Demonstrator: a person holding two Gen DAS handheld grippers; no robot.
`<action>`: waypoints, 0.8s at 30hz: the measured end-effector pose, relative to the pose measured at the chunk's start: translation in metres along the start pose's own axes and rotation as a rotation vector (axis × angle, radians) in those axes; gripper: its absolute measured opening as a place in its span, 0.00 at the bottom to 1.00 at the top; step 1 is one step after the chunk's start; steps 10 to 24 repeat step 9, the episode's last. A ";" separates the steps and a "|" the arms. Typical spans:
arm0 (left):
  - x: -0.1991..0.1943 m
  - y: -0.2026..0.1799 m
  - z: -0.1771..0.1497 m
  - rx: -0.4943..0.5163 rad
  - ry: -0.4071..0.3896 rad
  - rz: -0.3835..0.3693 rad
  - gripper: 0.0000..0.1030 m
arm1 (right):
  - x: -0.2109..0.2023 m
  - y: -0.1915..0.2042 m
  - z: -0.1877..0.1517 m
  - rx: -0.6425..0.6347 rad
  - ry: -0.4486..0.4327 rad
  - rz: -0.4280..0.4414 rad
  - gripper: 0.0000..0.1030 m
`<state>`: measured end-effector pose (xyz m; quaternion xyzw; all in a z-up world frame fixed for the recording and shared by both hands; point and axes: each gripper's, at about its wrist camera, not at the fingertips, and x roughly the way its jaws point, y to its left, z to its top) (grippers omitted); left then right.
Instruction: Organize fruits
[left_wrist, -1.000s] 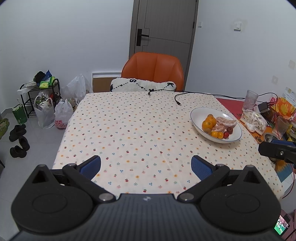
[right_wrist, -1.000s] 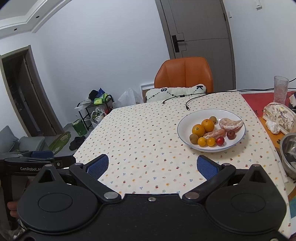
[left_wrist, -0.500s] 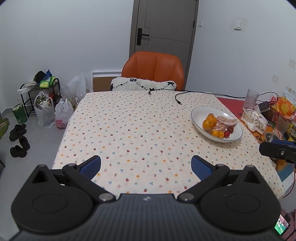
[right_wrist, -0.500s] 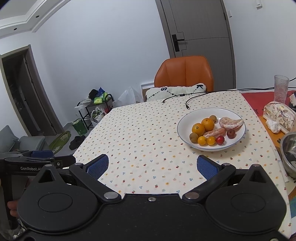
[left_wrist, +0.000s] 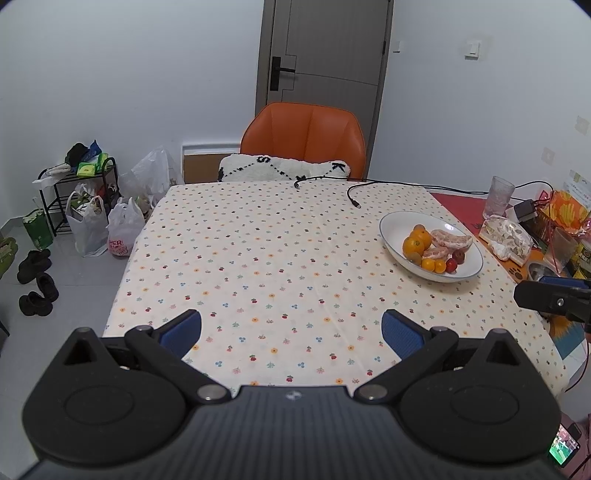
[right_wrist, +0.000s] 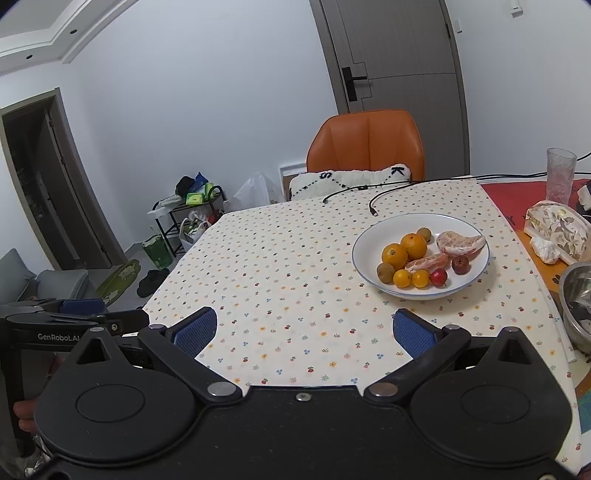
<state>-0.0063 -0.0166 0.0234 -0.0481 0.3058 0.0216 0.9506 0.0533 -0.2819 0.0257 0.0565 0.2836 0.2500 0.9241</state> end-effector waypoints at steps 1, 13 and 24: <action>0.000 0.000 0.000 0.002 -0.002 -0.002 1.00 | 0.000 -0.001 0.000 0.002 0.000 0.000 1.00; 0.000 -0.007 -0.002 0.029 -0.008 -0.011 1.00 | 0.001 -0.003 0.000 0.006 0.004 -0.003 1.00; 0.000 -0.007 -0.002 0.029 -0.008 -0.011 1.00 | 0.001 -0.003 0.000 0.006 0.004 -0.003 1.00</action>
